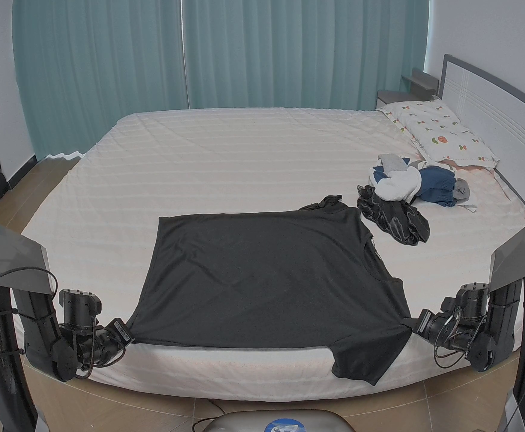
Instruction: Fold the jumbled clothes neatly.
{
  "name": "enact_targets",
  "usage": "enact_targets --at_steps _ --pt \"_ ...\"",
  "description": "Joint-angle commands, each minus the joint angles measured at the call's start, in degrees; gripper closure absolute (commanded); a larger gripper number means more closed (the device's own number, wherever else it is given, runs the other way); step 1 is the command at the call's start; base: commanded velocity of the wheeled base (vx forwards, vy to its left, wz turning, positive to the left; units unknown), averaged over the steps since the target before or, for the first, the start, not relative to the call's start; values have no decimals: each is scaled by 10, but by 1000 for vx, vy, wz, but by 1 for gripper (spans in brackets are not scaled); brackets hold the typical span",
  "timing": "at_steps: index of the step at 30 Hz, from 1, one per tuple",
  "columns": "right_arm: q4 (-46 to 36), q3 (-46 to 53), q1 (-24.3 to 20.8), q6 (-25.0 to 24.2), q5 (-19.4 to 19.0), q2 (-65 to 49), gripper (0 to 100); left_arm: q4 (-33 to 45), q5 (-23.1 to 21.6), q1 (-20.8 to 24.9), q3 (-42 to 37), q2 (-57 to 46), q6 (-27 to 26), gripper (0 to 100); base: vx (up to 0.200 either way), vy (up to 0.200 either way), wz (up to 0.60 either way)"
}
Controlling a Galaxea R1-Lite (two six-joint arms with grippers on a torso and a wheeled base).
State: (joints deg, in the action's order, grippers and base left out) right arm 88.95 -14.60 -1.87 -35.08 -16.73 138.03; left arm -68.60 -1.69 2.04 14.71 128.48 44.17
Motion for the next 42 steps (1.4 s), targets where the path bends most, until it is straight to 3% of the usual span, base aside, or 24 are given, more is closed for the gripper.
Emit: enact_targets --at_steps 1,11,12,25,32,39,42 --pt "8 2 7 1 -2 -22 100 0 0 2 -2 -2 0 100 0 0 0" --pt "8 -43 -4 5 2 43 100 -1 0 1 6 13 0 100 0 0 0" --pt "8 -46 -3 3 2 44 0 -1 0 1 7 15 0 100 0 0 0" --pt "8 26 3 13 -6 6 0 -1 0 0 11 17 2 100 0 0 0" --pt "8 88 -20 79 -53 4 0 -1 -1 -1 10 17 2 100 0 0 0" --pt "9 80 -62 95 -48 19 0 -1 -1 -1 10 17 2 100 0 0 0" --pt "8 64 -75 92 -28 22 0 -1 -1 -1 10 17 2 100 0 0 0"
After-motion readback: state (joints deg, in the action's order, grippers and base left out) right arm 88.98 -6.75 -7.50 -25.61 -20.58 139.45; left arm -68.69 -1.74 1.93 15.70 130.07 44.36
